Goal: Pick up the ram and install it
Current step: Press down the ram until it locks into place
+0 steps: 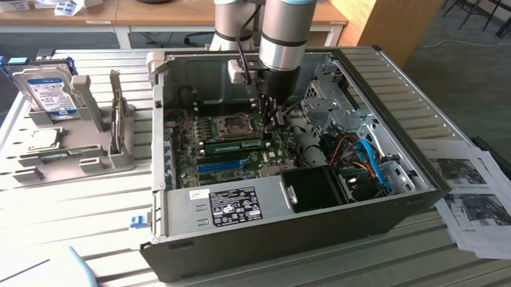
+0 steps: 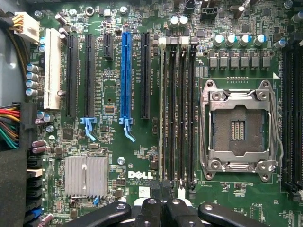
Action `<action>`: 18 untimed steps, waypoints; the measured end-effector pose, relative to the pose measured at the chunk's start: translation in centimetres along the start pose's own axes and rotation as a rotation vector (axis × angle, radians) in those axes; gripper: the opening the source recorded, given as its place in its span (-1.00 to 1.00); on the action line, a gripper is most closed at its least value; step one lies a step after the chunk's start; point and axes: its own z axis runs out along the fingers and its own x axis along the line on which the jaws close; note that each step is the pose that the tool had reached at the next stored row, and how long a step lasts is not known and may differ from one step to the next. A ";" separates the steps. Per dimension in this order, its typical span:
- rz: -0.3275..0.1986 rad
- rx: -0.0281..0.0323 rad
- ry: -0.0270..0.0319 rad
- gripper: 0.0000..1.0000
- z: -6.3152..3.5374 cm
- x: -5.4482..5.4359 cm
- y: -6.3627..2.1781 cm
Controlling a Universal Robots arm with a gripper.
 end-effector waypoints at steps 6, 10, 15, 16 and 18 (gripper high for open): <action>0.000 0.0000 0.0001 -0.81 0.19 -0.1 0.00; 0.000 0.0000 0.0002 -0.81 0.42 -0.1 0.00; 0.000 0.0000 -0.0003 -0.81 0.54 -0.1 0.00; 0.000 -0.0001 -0.0001 -0.81 0.54 -0.1 0.00; 0.000 -0.0001 -0.0001 -0.81 0.54 -0.1 0.00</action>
